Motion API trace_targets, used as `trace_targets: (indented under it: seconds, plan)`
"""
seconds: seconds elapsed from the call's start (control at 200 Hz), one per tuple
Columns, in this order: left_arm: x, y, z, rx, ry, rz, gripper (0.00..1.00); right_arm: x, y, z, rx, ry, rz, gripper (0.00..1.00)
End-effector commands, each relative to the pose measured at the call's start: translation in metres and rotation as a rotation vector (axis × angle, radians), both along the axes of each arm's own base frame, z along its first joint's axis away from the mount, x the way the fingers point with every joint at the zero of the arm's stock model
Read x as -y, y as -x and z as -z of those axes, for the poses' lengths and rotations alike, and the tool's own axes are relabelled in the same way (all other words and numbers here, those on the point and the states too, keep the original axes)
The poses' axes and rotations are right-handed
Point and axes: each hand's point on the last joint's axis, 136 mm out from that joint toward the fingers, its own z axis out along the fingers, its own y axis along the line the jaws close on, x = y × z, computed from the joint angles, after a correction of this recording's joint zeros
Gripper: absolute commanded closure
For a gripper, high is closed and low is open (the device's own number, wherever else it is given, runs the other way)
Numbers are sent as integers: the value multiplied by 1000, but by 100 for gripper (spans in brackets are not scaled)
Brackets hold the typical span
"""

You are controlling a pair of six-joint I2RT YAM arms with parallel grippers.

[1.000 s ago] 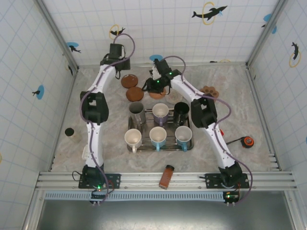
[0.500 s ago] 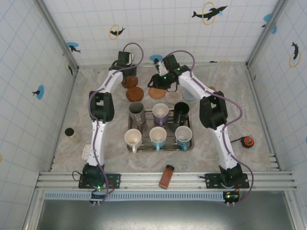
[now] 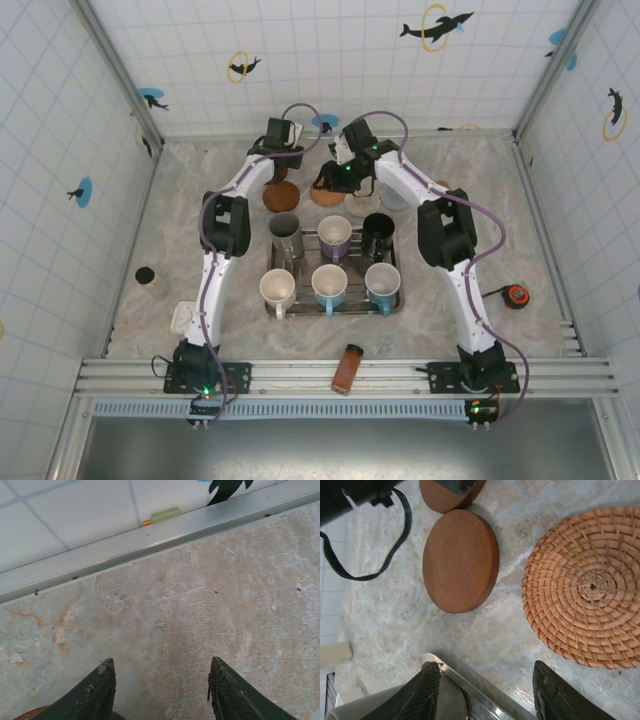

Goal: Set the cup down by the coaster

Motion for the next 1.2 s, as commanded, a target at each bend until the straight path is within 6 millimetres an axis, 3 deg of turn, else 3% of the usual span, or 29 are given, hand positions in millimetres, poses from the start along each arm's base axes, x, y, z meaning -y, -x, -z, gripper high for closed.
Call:
trace_targets:
  seconds: [0.0, 0.611, 0.906, 1.191]
  plan:
    - [-6, -5, -2, 6, 1, 4, 50, 5, 5, -37, 56, -24, -11, 48]
    - [-3, 6, -10, -70, 51, 32, 50, 16, 16, -38, 51, -8, -10, 48]
    - [-22, 13, 29, -191, 128, -35, 50, 12, 10, -45, 63, -26, -5, 48]
    - [-36, 30, 43, -288, 144, -97, 52, 9, 11, -44, 58, -26, -8, 48]
